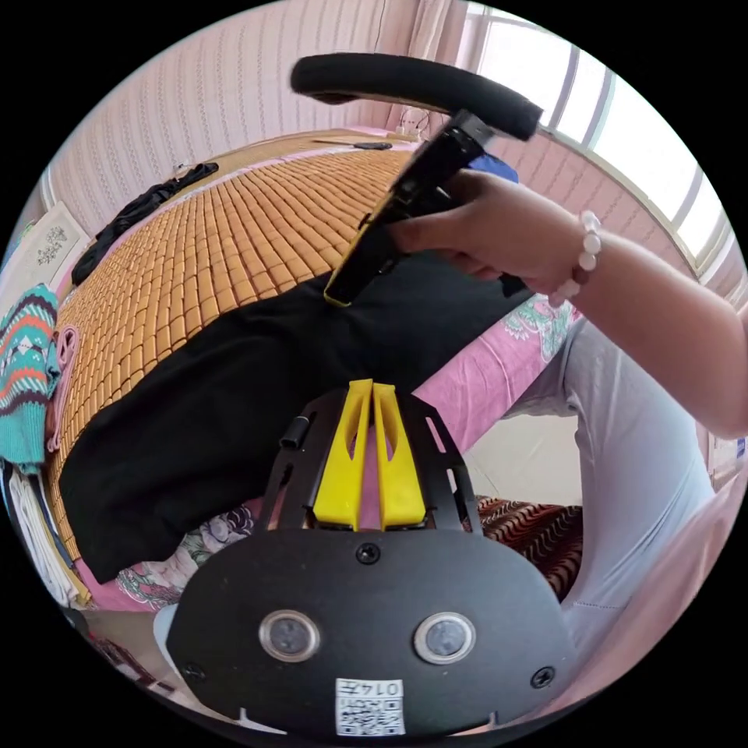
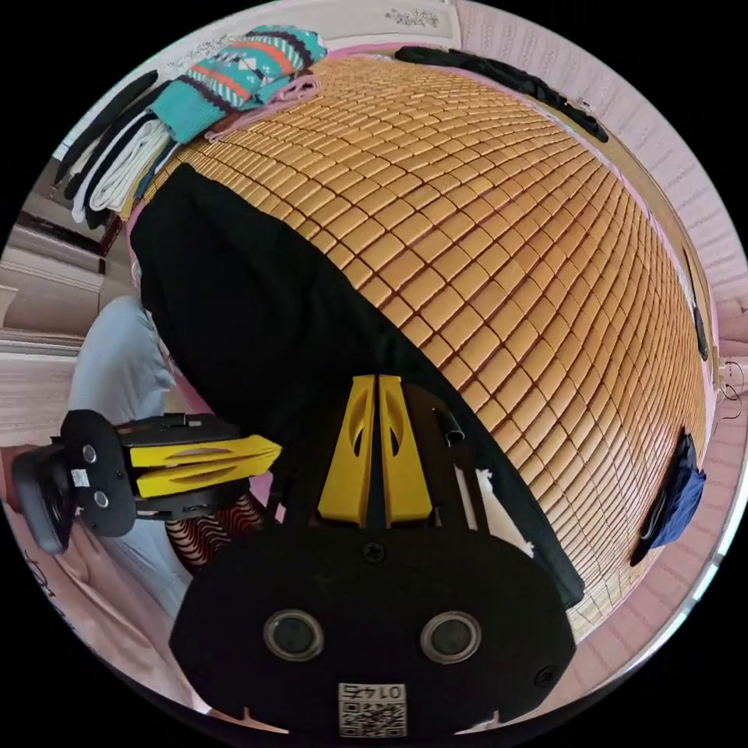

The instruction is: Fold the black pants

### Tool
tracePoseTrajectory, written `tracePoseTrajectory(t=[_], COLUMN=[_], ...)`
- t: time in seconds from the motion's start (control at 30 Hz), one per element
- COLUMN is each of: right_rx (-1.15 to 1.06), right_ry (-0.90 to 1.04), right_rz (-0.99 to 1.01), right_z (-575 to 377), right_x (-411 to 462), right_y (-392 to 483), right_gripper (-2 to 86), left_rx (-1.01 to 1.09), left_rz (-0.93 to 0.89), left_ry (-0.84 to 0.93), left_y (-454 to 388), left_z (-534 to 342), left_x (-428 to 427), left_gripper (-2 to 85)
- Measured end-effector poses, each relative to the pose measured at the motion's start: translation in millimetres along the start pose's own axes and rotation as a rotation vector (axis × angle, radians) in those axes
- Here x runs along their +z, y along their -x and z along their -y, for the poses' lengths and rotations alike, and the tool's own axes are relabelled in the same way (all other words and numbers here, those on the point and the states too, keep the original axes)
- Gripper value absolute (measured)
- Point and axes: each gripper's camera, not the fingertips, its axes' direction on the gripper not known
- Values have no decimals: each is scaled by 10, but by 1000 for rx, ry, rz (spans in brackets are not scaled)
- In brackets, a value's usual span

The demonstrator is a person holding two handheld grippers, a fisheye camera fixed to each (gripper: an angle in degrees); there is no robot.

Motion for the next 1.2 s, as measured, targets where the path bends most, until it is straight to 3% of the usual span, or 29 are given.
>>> tracePoseTrajectory(t=[0.03,0.13,0.4,0.5,0.57,0.7,0.87,1.0,1.2], right_rx=[3,3,19,89,235,487,917,1061,1083], right_ry=[-90,49,46,-63,-254,-339,-322,-265,-362], right_rz=[-14,90,11,97,163,159,-125,-110,63], right_z=[4,149,330,177,-264,-1154,-2612,-3128,-3382], right_x=[-53,-32,51,-57,-298,-422,-451,-249,66], right_y=[-28,-168,-290,-501,-819,-1361,-1948,-2279,-2624], right_gripper=[-3,-4,-5,-6,-5,-2,86,123,131], left_rx=[20,17,41,39,48,111,120,160,300], left_rz=[19,12,-14,-44,-98,-178,-351,-369,-364], left_ry=[-77,-59,-95,-99,-158,-232,-243,-216,-170], left_y=[-32,-47,-66,-40,-45,-189,-325,-492,-1013], left_z=[-79,-54,-91,-41,-39,92,505,931,1324], left_x=[-23,-52,83,9,-87,-131,-13,169,405], left_gripper=[-10,-10,-9,-6,0,50,53,56,80])
